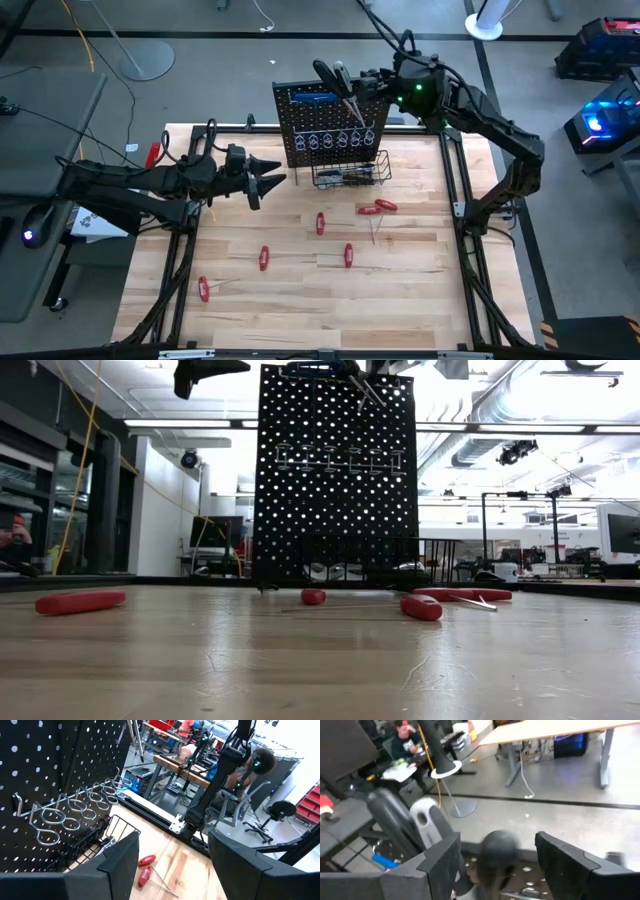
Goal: Hang tools onto peg board
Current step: Hang the black screwdriver on the pegboard
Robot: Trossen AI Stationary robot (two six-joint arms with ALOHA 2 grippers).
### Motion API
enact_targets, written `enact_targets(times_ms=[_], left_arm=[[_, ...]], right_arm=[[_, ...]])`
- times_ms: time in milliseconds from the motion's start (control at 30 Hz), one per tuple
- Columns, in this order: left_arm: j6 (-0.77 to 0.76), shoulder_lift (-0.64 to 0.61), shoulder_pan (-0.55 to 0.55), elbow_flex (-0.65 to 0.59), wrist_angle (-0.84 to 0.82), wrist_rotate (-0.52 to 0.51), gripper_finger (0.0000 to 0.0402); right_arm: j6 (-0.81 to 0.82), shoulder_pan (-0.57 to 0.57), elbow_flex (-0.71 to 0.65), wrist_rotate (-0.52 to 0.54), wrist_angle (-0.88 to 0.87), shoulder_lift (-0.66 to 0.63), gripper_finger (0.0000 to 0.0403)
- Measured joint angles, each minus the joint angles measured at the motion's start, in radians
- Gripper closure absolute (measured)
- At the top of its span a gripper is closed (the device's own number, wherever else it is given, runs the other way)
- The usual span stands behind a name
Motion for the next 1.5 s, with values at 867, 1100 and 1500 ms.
enact_targets(times_ms=[867,1100,1500], left_arm=[[-0.009,0.000,0.000,0.000,-0.009,-0.001,0.0172],[-0.008,0.000,0.000,0.000,-0.031,-0.001,0.0172],[-0.008,0.000,0.000,0.000,-0.037,-0.001,0.0172]], right_arm=[[-0.012,0.008,0.000,0.048,-0.004,0.027,0.0300],[-0.019,0.008,0.000,0.054,0.011,0.021,0.0300],[-0.046,0.008,0.000,0.056,0.028,0.002,0.0300]])
